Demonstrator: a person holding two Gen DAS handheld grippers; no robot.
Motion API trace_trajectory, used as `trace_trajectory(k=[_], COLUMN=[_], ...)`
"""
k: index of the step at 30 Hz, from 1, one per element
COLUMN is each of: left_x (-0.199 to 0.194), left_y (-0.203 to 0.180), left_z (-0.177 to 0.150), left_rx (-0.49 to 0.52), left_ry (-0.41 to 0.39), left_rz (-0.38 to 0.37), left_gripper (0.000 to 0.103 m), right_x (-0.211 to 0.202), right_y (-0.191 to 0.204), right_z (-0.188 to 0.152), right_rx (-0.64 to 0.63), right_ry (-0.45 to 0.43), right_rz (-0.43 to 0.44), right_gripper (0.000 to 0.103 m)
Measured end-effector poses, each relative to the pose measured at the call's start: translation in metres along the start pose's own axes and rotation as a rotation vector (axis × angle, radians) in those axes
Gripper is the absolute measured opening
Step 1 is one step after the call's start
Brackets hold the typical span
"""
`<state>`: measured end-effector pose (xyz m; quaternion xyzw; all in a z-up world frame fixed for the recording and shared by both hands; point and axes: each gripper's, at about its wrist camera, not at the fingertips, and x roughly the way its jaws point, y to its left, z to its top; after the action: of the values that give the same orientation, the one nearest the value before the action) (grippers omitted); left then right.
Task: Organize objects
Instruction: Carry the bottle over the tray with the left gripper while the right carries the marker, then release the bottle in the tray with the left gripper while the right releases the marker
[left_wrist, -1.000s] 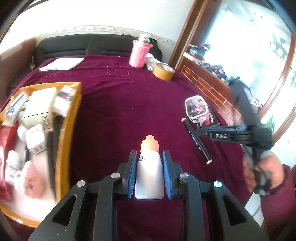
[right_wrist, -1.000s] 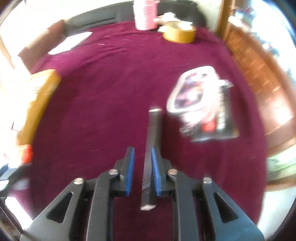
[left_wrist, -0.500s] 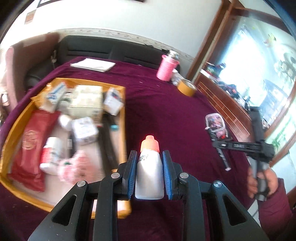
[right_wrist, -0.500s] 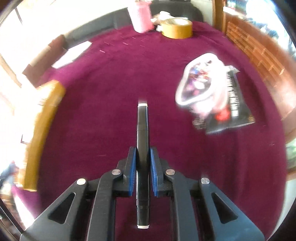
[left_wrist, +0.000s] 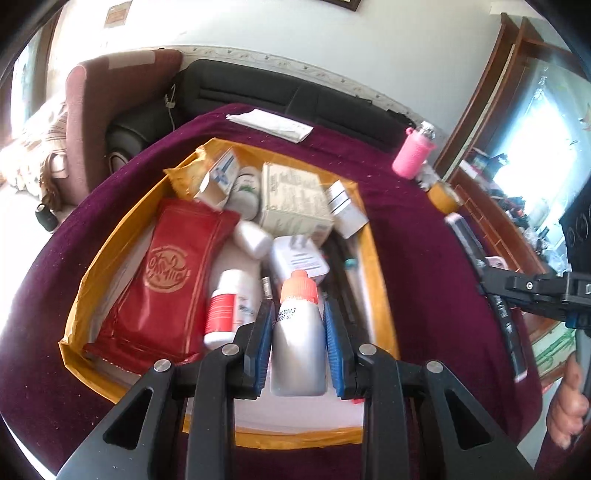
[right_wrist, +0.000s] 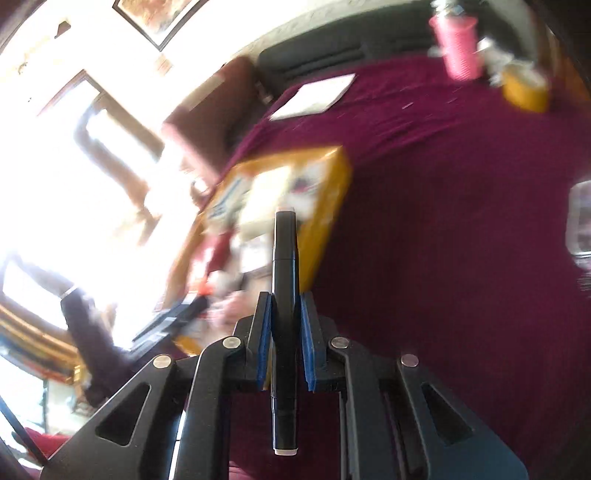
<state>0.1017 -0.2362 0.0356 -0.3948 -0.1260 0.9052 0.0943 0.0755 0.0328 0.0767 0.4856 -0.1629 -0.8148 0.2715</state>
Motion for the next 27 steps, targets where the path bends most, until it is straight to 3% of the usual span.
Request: trace_trajectory(k=[6, 10, 19, 20, 23, 27], left_x=[0.007, 0.008, 0.006, 0.005, -0.001, -0.016], left_y=[0.017, 0.027, 0.044, 0.044, 0.039, 0.026], left_z=[0.004, 0.006, 0.005, 0.005, 0.005, 0.006], left_rx=[0.018, 0.015, 0.016, 0.023, 0.047, 0.093], left_ry=[0.004, 0.012, -0.001, -0.001, -0.038, -0.129], left_rz=[0.062, 0.05, 0.108, 0.111, 0.145, 0.255], left_gripper=[0.023, 0.023, 0.025, 0.031, 0.067, 0.075], right_x=[0.069, 0.096, 0.13, 0.131, 0.13, 0.113], right_y=[0.032, 0.036, 0.043, 0.044, 0.048, 0.056], right_z=[0.001, 0.002, 0.006, 0.006, 0.004, 0.001], right_rx=[-0.002, 0.008, -0.048, -0.05, -0.086, -0.13], right_ry=[0.111, 0.153, 0.16, 0.158, 0.136, 0.074], right_rz=[0.015, -0.004, -0.16, -0.17, -0.208, -0.225], right_gripper=[0.013, 0.013, 0.014, 0.014, 0.019, 0.029])
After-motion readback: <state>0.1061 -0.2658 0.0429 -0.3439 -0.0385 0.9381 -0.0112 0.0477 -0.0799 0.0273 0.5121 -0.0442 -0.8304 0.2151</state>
